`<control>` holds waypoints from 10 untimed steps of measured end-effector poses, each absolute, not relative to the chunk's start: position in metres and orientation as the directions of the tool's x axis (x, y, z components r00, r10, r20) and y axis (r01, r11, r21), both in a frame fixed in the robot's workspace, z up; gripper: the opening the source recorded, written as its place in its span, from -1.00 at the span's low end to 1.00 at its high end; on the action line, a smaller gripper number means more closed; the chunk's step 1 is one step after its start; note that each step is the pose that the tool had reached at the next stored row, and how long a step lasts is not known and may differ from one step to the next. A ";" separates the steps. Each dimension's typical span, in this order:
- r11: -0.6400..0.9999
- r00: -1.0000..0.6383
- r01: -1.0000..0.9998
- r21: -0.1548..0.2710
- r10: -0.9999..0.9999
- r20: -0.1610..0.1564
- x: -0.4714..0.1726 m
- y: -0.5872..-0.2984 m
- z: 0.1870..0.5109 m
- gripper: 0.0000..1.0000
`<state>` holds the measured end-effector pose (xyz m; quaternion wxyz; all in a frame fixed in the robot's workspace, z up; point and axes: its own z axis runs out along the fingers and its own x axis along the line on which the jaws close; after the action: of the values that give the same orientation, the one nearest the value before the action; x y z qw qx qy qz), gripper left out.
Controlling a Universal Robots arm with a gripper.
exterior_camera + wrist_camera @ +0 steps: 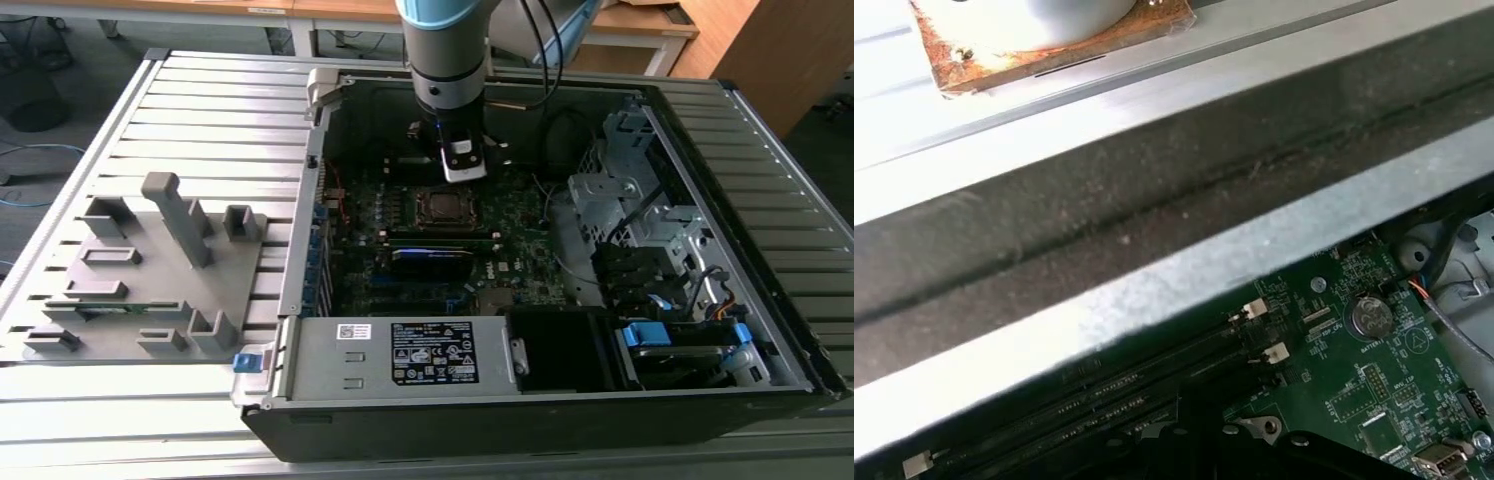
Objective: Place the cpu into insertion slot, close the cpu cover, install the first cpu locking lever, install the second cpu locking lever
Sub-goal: 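Install the first cpu locking lever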
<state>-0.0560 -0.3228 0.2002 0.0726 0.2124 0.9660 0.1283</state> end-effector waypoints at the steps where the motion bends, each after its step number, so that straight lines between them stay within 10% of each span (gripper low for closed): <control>1: 0.877 -0.899 0.391 0.279 0.429 -0.086 -0.056 -0.323 0.200 -0.79; 10: 0.877 -0.898 0.388 0.283 0.429 -0.096 -0.058 -0.323 0.200 -0.79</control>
<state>-0.0579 -0.3231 0.2000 0.0783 0.2116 0.9656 0.1296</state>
